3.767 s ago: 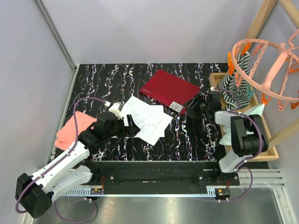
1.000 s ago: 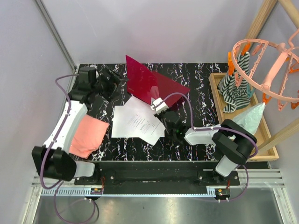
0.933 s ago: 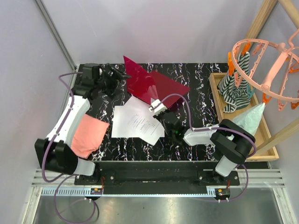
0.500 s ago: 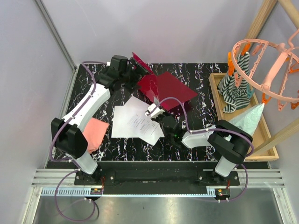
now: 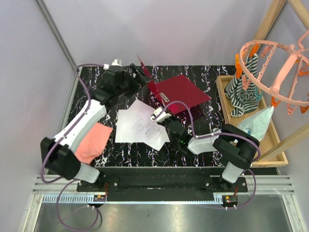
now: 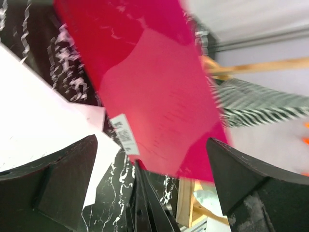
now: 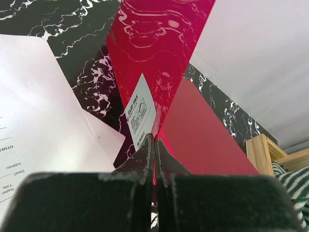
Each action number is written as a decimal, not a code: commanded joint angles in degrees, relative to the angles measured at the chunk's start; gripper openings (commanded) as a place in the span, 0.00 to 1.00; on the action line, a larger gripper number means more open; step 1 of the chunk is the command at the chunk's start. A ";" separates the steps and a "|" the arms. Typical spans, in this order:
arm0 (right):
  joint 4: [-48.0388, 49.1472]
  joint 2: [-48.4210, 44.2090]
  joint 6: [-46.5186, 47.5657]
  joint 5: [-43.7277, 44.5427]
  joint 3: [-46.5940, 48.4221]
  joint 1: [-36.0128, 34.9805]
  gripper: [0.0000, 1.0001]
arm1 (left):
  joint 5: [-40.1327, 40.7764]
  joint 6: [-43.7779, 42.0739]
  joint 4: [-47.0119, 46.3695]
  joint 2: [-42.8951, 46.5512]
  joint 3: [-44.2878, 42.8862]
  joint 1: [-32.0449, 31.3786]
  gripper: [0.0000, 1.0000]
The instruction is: Put the files into the folder
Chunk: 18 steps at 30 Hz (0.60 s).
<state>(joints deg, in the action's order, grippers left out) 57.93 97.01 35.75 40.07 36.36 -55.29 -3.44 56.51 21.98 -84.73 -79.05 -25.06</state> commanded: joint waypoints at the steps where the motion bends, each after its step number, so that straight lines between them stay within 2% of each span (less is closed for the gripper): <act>1: 5.00 0.90 0.47 2.20 0.03 -0.70 0.00 | -0.61 -3.17 -10.03 8.08 4.07 0.45 0.99; 4: 5.00 1.34 0.38 2.29 0.20 -0.70 0.00 | -0.43 -0.53 -10.54 10.80 8.19 1.50 0.99; 7: 4.74 2.13 0.20 2.11 0.47 -0.70 0.00 | -1.30 1.32 -15.02 11.52 11.02 2.03 0.99; 14: 4.03 1.16 -0.42 1.23 -0.06 -0.70 0.00 | -9.65 1.50 -12.83 -1.65 3.46 1.94 0.98; 16: 3.94 1.16 -0.50 1.15 0.03 -0.70 0.00 | -11.22 0.01 -14.24 -3.59 2.85 2.03 0.91; 18: 3.94 1.25 -0.59 1.32 -0.15 -0.79 0.00 | -11.76 -3.05 -13.64 -5.44 1.88 2.12 0.68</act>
<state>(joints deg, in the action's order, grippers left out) 58.15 99.11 35.51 40.25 36.27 -55.48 -10.98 58.11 9.72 -87.88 -73.80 -22.98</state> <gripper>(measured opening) 0.007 0.837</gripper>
